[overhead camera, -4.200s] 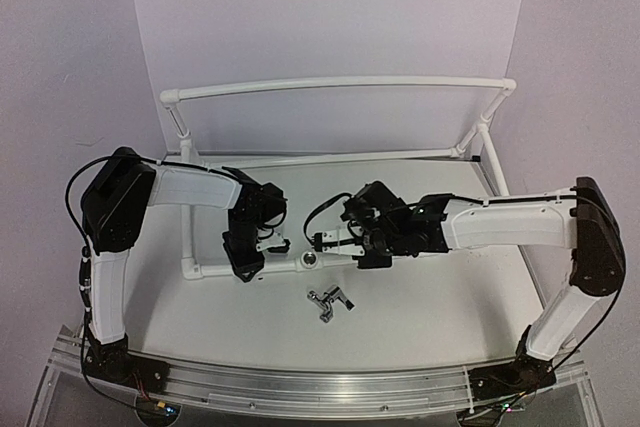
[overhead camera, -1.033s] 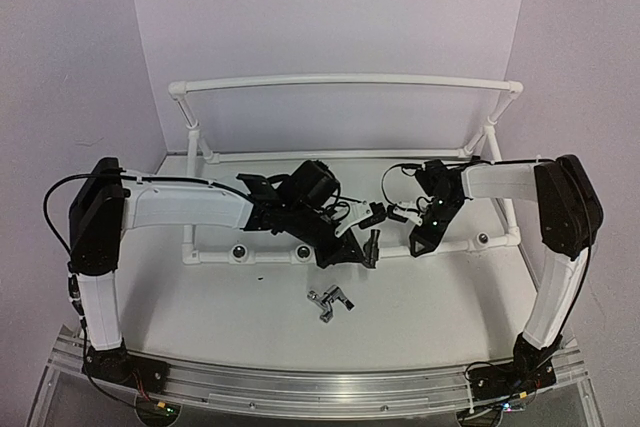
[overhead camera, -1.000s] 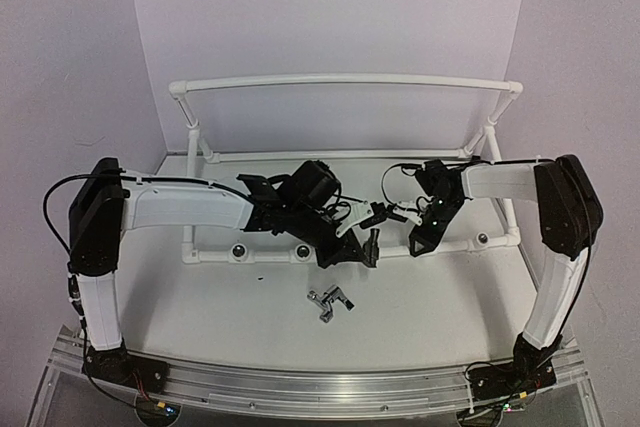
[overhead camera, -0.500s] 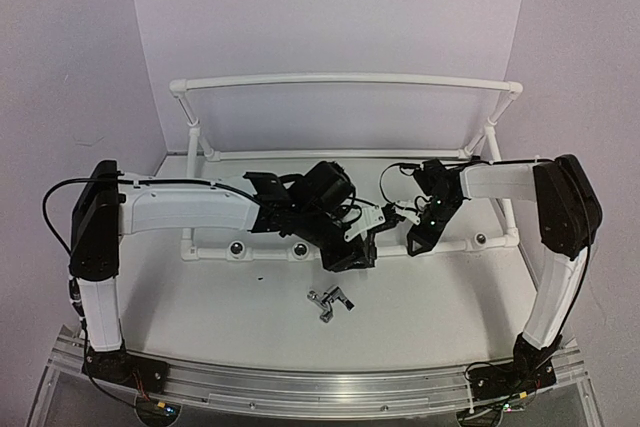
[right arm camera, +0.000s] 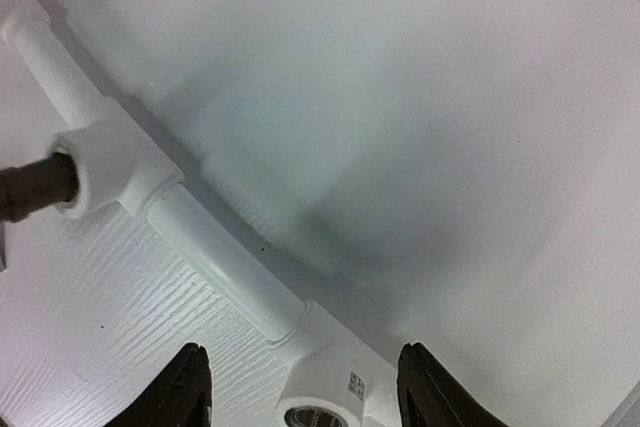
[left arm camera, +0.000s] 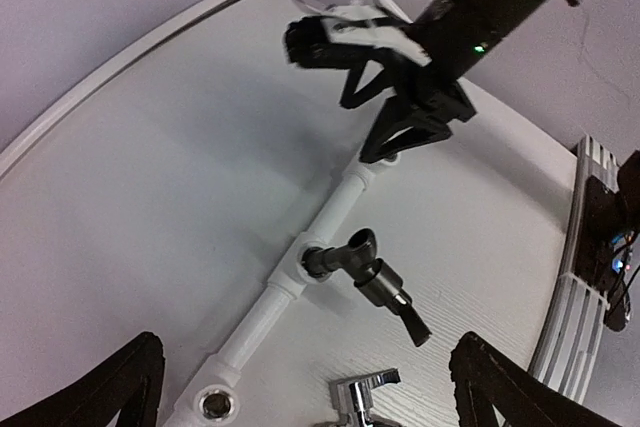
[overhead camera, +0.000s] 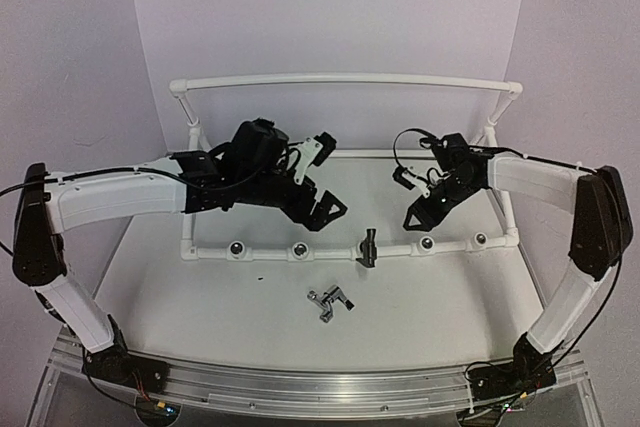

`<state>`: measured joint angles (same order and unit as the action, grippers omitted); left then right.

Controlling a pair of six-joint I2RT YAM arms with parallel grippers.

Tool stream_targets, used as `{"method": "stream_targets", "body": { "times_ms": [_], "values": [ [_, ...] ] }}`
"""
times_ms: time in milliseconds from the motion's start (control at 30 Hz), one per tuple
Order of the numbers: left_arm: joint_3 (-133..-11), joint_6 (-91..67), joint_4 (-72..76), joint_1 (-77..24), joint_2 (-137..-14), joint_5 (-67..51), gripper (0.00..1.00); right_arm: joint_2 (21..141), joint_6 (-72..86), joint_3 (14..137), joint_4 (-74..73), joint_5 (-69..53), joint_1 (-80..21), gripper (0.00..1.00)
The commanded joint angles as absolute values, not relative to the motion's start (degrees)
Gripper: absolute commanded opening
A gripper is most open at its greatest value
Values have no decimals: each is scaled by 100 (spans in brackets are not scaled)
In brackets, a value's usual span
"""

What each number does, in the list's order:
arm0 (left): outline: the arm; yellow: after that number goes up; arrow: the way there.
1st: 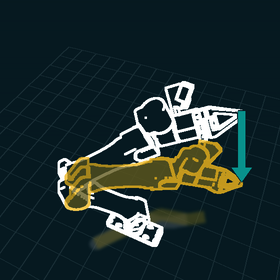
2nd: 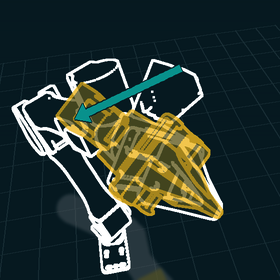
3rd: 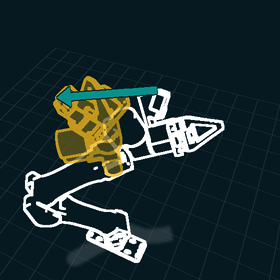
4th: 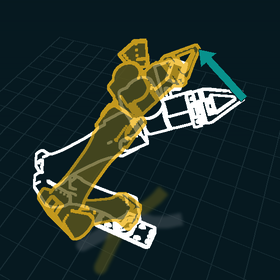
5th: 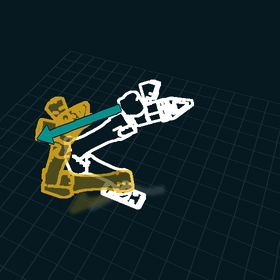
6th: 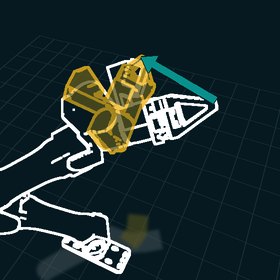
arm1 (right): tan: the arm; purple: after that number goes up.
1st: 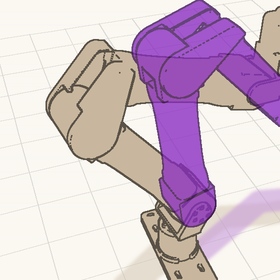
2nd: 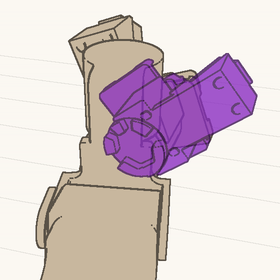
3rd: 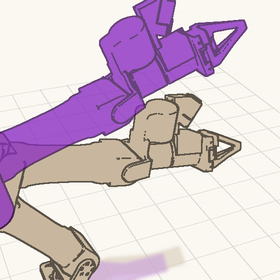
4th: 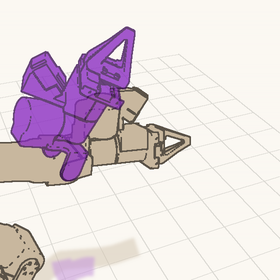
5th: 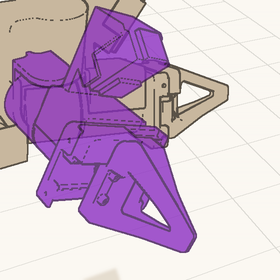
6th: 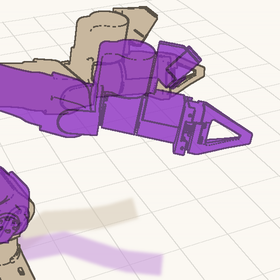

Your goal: Install the water faucets

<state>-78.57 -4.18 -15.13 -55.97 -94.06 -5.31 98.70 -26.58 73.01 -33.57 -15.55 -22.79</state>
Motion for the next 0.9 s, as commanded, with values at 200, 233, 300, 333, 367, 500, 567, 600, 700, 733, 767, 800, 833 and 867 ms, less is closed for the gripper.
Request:
{"method": "stream_targets", "body": {
  "times_ms": [200, 233, 300, 333, 367, 500, 567, 600, 700, 733, 767, 800, 833, 867],
  "values": [
    [-7876, -2269, -2387, -6060, -10040, 1693, 100, 9214, -2306, 6643, -3578, -1744, -2888, 53],
    [-8016, -2469, -2569, -6108, -10190, 1832, 100, 9242, -2224, 6610, -3574, -1683, -2964, 52],
    [-8211, -2921, -2777, -6211, -10418, 2046, 100, 9326, -2108, 6550, -3566, -1684, -3040, 51],
    [-8262, -3105, -2821, -6277, -10492, 2179, 100, 9370, -2036, 6509, -3556, -1750, -3071, 50],
    [-8287, -3235, -2843, -6348, -10542, 2354, 100, 9411, -1952, 6458, -3528, -1843, -3107, 49],
    [-8408, -3765, -2903, -6522, -10737, 2497, 100, 9577, -1651, 6441, -3363, -1753, -3360, 48],
    [-8625, -3947, -3064, -6690, -10943, 2631, 100, 9656, -1520, 6482, -3313, -1772, -3452, 48],
    [-8751, -4010, -3142, -6766, -11039, 2700, 100, 9722, -1426, 6519, -3301, -1820, -3484, 48],
    [-8873, -4213, -3150, -6919, -11218, 2788, 100, 9876, -1203, 6638, -3303, -2052, -3521, 47],
    [-8888, -4249, -3122, -6942, -11245, 2790, 100, 9916, -1148, 6649, -3297, -2127, -3523, 47],
    [-8908, -4283, -3096, -6961, -11267, 2790, 100, 9956, -1096, 6656, -3288, -2199, -3527, 47],
    [-8920, -4302, -3061, -6978, -11286, 2775, 100, 9996, -1060, 6660, -3275, -2266, -3533, 47],
    [-8928, -4314, -3027, -6994, -11303, 2757, 100, 10030, -1029, 6662, -3261, -2330, -3540, 47],
    [-8945, -4306, -3011, -7016, -11320, 2756, 100, 10066, -991, 6666, -3245, -2388, -3545, 47]
  ]
}}
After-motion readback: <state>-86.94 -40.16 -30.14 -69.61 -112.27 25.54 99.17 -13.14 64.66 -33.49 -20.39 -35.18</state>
